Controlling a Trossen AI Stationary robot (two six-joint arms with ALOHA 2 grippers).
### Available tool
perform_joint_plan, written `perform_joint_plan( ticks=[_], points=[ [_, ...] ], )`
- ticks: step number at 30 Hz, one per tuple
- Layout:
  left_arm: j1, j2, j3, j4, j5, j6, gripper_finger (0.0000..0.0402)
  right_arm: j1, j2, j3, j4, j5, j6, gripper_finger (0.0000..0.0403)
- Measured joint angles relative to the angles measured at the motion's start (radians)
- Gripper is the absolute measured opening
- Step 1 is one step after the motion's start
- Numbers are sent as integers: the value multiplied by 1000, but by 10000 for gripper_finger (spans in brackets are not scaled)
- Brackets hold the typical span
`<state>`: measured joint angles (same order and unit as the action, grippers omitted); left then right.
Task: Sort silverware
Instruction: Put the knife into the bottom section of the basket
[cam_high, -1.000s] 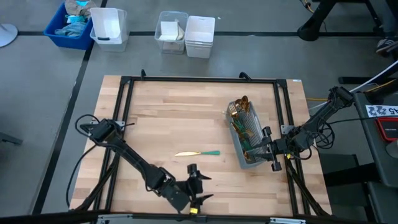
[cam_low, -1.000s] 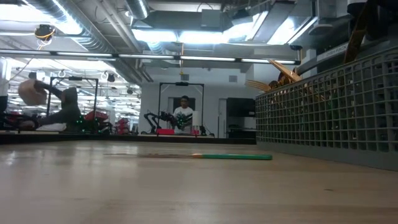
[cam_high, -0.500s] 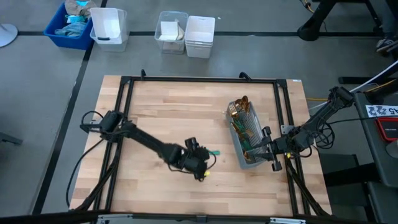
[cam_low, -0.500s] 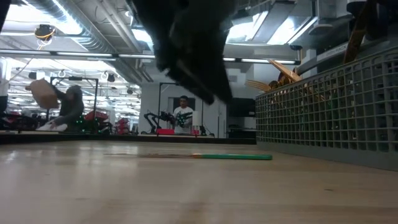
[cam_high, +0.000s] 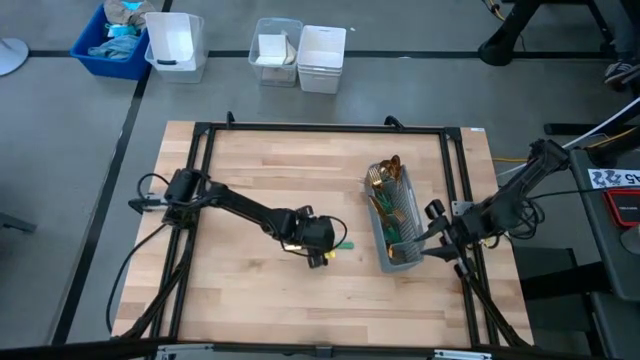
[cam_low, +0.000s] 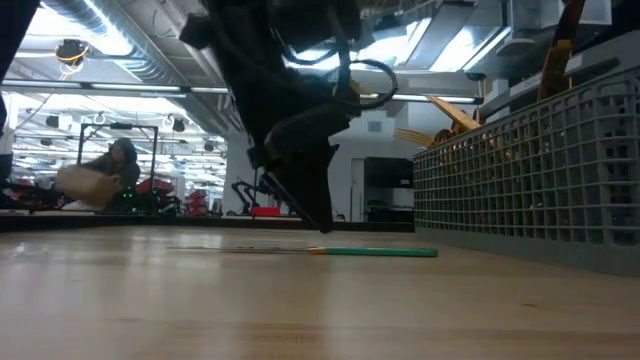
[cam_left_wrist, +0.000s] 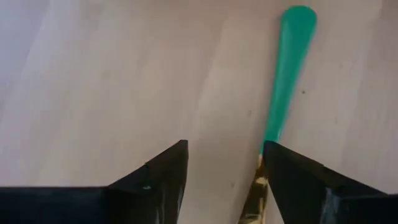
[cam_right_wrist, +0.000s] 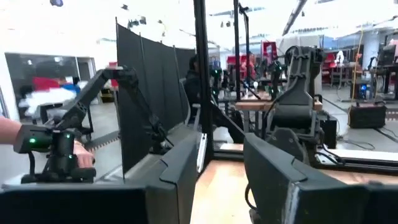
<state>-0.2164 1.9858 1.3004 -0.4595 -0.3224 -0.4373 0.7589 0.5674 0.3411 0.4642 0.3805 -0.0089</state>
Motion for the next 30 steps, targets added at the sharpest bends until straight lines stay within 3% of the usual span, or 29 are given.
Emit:
perform_joint_plan(
  ticks=[5,10,18,30],
  points=[
    [6,0,-49,116,106,20,187,0,8,125,-203,0,-3,131],
    [0,0,-87,146,110,19,186,0,69,243,-355,23,-23,131],
    [-2,-4,-130,173,104,19,181,0,235,331,-361,33,-85,131],
    [-58,-3,-133,166,90,-8,68,0,617,414,-358,140,-126,131]
  ],
)
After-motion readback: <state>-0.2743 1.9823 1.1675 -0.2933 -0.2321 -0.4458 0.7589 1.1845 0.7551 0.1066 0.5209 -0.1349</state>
